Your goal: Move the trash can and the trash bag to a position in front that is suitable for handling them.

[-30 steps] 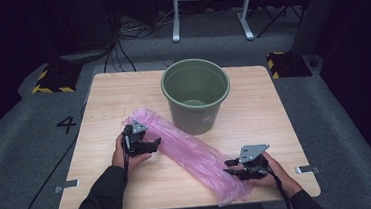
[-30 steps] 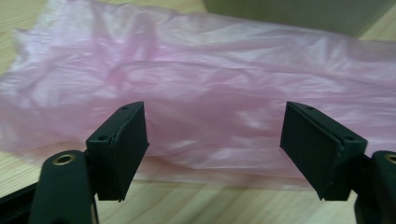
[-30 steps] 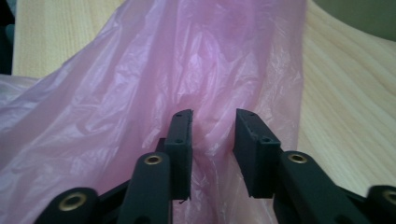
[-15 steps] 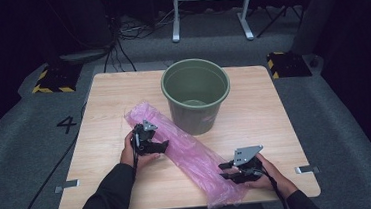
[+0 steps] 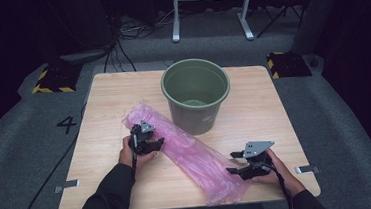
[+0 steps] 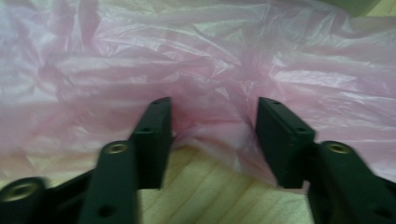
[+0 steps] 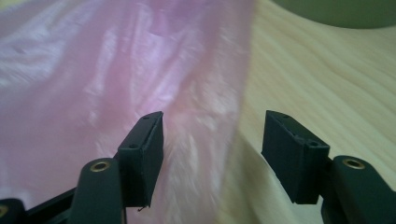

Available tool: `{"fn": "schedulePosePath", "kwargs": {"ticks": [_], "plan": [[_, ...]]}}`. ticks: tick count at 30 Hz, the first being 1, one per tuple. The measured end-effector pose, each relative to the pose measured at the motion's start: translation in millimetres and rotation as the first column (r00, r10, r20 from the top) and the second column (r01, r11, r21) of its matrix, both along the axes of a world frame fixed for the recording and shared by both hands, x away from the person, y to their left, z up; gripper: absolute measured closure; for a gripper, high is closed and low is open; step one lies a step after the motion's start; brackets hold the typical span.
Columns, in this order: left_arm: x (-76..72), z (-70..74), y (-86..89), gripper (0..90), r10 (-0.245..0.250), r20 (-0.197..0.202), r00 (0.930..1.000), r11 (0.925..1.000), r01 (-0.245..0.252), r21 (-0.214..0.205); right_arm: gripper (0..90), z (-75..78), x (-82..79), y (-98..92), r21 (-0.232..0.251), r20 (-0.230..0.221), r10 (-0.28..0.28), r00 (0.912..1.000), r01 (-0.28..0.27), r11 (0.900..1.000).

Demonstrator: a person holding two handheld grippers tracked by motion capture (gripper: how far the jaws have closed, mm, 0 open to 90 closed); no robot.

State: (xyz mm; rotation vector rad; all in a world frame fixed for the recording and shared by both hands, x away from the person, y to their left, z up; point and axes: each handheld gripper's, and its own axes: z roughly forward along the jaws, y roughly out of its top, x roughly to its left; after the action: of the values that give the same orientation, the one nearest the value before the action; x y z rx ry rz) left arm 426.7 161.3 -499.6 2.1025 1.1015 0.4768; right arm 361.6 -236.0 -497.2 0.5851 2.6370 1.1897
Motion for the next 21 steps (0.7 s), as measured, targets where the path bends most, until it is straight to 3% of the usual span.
{"fn": "schedulePosePath", "kwargs": {"ticks": [5, 12, 16, 19, 21], "plan": [[-1.3, -0.6, -0.6, 70.6, -0.014, 0.017, 0.9997, 0.9999, 0.014, 0.002, 39.7, -0.1, 9.9, -18.1, 0.015, 0.015, -0.106, 0.9943, 0.106, 0.9943], [-2.2, -1.1, 0.4, 81.5, -0.021, 0.020, 0.9996, 0.9998, 0.021, -0.006, 39.7, -2.3, 21.9, -32.3, 0.019, 0.026, -0.221, 0.9749, 0.220, 0.9752], [-2.4, -1.1, 0.4, 84.8, -0.037, 0.029, 0.9989, 0.9993, 0.037, 0.003, 35.6, -3.5, 28.5, -38.2, 0.016, 0.028, -0.286, 0.9577, 0.286, 0.9581], [-2.4, -1.3, 0.5, 86.1, -0.042, 0.030, 0.9987, 0.9991, 0.042, 0.002, 31.8, -4.1, 33.6, -42.6, 0.000, 0.048, -0.355, 0.9338, 0.355, 0.9348], [-2.1, -1.4, 0.8, 86.6, -0.043, 0.030, 0.9986, 0.9991, 0.043, 0.000, 32.4, -4.1, 37.3, -46.2, 0.007, 0.023, -0.398, 0.9169, 0.398, 0.9172]]}}
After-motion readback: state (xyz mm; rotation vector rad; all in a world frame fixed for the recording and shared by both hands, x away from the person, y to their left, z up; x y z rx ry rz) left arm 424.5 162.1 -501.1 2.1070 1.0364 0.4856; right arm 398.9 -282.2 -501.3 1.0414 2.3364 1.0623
